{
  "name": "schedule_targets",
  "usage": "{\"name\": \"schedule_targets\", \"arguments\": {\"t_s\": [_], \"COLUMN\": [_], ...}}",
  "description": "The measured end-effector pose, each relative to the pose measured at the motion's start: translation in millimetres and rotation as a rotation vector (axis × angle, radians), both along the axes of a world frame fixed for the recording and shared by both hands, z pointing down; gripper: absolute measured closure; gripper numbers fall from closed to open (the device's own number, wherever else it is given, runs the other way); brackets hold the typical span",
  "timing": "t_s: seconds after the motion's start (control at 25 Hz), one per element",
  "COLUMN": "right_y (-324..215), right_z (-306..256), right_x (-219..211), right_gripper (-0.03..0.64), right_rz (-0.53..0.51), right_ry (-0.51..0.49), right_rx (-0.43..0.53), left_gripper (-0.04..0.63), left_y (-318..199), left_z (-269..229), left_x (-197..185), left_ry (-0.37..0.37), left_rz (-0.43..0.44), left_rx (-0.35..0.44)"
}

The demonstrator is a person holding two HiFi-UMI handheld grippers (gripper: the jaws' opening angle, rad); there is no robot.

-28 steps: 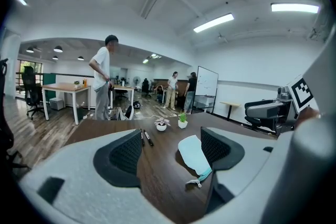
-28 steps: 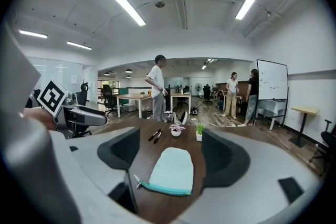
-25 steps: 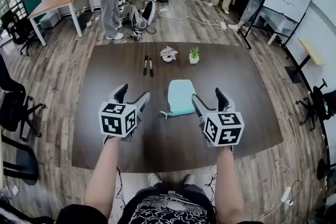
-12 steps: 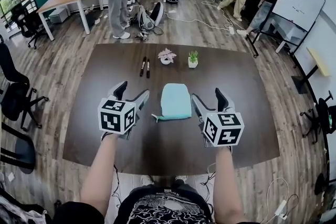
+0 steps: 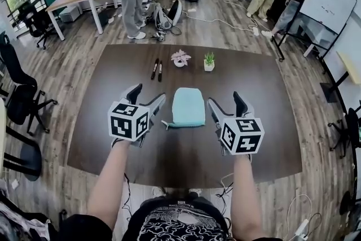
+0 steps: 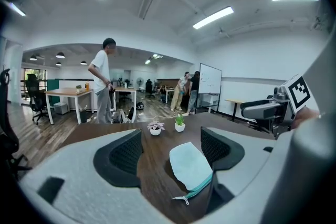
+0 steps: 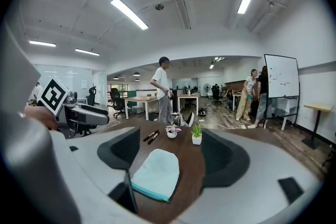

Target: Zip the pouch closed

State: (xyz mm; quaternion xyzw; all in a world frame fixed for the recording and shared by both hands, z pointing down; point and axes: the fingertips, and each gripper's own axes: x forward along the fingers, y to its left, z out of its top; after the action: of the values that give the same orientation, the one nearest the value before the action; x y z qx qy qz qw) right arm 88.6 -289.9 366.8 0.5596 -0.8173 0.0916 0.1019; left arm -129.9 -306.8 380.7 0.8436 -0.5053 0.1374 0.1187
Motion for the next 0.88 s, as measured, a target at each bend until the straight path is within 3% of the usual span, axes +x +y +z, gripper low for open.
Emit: {"name": "schedule_targets", "arguments": {"t_s": [0.6, 0.88], "right_y": [14, 22], "right_z": [32, 54], "right_x": [-20, -38], "right_gripper": [0.256, 0.258], "right_rz": [-0.028, -0.028], "right_ry": [-0.001, -0.031], "right_rx": [-0.071, -0.116], "left_gripper": [0.268, 0.268], "left_y": [3, 4], "left_z": [43, 66], "left_x": [6, 12], "left_ry": [-0.095, -0.173], "left_rz": [0.123, 0.242], "left_rx": [-0.076, -0.093]}}
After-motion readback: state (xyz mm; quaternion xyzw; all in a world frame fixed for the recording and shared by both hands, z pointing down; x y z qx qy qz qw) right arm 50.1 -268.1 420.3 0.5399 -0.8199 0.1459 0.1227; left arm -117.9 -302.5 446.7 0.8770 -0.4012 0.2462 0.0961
